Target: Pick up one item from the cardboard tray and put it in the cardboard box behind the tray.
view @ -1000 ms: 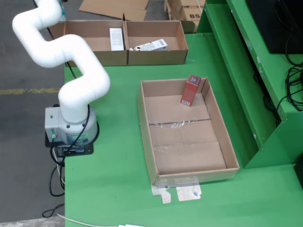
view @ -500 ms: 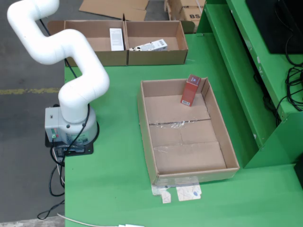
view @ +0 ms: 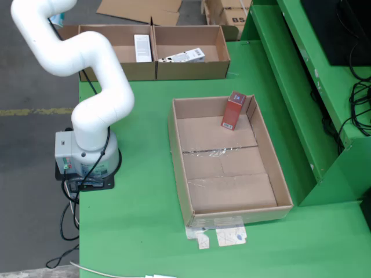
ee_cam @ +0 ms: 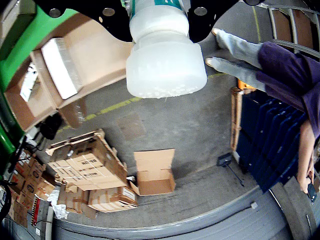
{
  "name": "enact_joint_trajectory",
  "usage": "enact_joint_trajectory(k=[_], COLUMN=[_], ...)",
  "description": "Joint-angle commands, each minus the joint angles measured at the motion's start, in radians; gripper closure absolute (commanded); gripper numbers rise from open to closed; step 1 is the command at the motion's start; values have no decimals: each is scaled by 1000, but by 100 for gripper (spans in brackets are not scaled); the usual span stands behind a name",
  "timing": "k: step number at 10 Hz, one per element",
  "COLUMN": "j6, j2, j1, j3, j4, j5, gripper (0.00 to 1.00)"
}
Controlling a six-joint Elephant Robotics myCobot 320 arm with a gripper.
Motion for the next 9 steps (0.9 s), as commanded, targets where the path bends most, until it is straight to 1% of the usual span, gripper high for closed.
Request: enact_joint_trajectory(k=[1,2,3,4,5,6,7,8,9], j6=[-65,-65,-100,-100,-158,-158,-237,-237,-395], j2=[422,422,562,562,632,632,630,630,517], j1=[-27,-27,-66,-66,-122,-122,-190,-190,-307], j3=[-727,-727,-932,-932,-1058,-1058,-1091,-1091,-997], j4=[-308,-308,-228,-228,-151,-151,-93,-93,-37], j5=[16,16,34,34,43,43,54,54,60], gripper=[100,100,100,100,100,100,100,100,100])
